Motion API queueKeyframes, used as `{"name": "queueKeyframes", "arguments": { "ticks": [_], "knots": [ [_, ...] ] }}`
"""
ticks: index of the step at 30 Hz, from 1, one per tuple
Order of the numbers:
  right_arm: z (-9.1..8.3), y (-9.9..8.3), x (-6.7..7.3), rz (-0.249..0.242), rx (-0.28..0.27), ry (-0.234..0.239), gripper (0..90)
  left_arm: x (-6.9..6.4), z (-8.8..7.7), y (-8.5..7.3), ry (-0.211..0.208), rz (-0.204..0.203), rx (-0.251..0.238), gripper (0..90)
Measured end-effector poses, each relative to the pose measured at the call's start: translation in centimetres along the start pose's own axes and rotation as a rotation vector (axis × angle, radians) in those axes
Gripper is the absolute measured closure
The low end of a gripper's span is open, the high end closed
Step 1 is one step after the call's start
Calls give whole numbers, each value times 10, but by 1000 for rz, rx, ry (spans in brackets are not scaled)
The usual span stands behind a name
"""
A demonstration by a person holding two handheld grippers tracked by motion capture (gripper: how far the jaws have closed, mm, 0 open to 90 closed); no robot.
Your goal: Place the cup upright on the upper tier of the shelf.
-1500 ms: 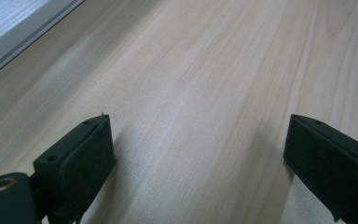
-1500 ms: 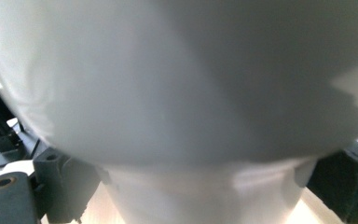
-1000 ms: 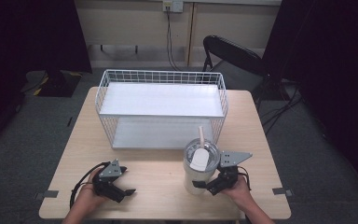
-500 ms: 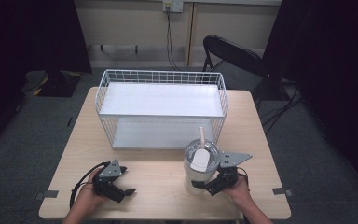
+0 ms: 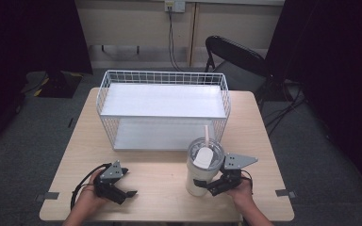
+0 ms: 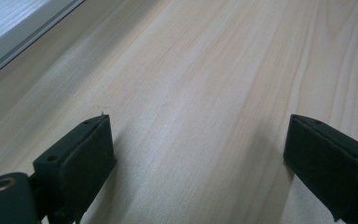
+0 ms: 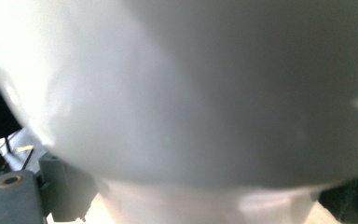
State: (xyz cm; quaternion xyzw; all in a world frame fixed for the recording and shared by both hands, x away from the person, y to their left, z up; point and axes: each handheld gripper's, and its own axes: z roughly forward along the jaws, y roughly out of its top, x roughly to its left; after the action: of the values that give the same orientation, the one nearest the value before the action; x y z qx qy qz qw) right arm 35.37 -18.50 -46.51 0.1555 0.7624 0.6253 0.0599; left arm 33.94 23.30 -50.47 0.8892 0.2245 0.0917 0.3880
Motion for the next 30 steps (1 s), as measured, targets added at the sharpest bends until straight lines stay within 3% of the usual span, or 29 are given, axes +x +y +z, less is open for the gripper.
{"name": "queueKeyframes", "arguments": {
  "ticks": [5, 13, 30],
  "knots": [
    [-5, 11, 0, -14, -11, -6, 96, 0, 0, 0, -1, 1, 0, 79],
    [-9, 33, 1, -53, 18, -15, 96, 0, 0, 0, 0, 1, -1, 79],
    [-10, 74, 2, -59, 31, 5, 96, 0, 0, 0, 0, 0, -2, 79]
  ]
}}
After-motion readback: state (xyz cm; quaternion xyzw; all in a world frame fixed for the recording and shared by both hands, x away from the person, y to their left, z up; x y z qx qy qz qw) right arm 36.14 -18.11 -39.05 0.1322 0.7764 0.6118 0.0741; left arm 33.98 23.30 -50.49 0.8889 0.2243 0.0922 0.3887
